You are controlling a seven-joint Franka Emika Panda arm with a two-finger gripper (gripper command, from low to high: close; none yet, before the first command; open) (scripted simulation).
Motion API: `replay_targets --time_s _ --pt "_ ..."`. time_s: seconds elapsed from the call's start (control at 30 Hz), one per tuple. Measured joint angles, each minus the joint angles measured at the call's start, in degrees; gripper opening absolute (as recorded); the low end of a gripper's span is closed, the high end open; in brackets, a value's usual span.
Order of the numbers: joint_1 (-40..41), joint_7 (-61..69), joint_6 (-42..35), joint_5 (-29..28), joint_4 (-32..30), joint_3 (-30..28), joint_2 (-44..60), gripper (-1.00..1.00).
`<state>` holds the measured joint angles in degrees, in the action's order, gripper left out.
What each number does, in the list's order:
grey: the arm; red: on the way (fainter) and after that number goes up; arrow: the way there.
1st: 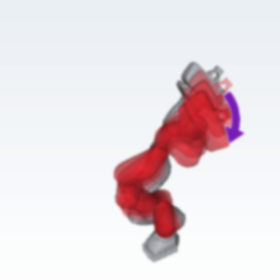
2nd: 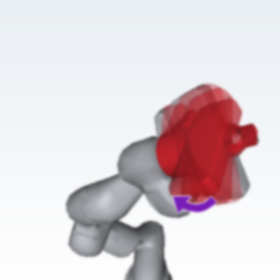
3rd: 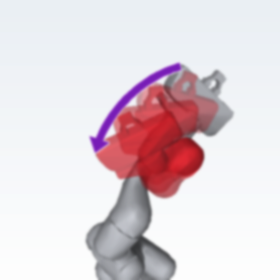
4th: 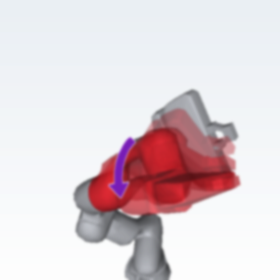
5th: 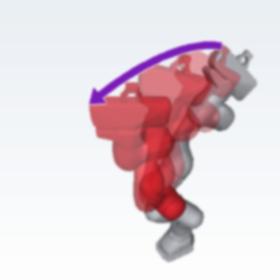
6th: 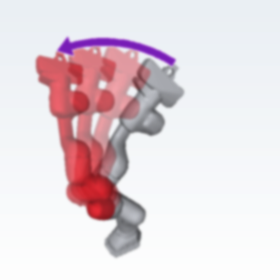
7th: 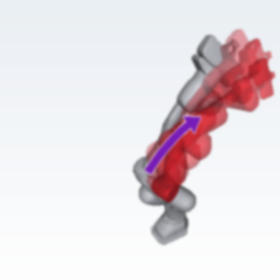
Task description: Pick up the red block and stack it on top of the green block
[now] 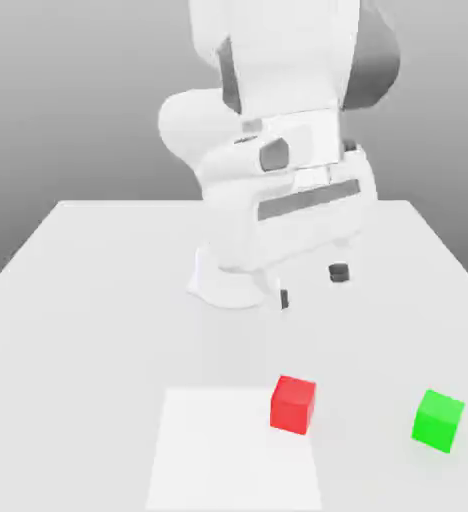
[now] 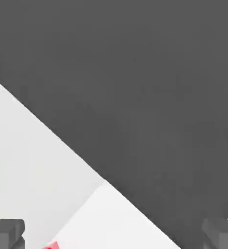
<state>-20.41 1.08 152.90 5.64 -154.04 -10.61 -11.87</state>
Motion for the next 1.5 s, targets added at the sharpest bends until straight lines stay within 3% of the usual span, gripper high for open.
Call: replay_targets --time_s 0.23,0.53,0.57,0.8,1.17,1.5 --pt "-1.9 10.3 8.3 -5.4 -7.1 0.8 11.3 0.00" --pt "0.8 15.6 18.3 0.9 -5.7 5.0 23.2 0.00" --pt "1.6 16.1 19.4 1.6 -5.6 6.0 24.6 -1.00" --pt "1.8 16.1 19.6 1.6 -5.5 6.3 24.9 -1.00" --pt "0.4 10.6 8.3 -5.9 -7.5 2.9 11.5 -1.00" --pt "-6.8 -5.1 2.4 -8.4 0.0 7.2 12.9 -1.00"
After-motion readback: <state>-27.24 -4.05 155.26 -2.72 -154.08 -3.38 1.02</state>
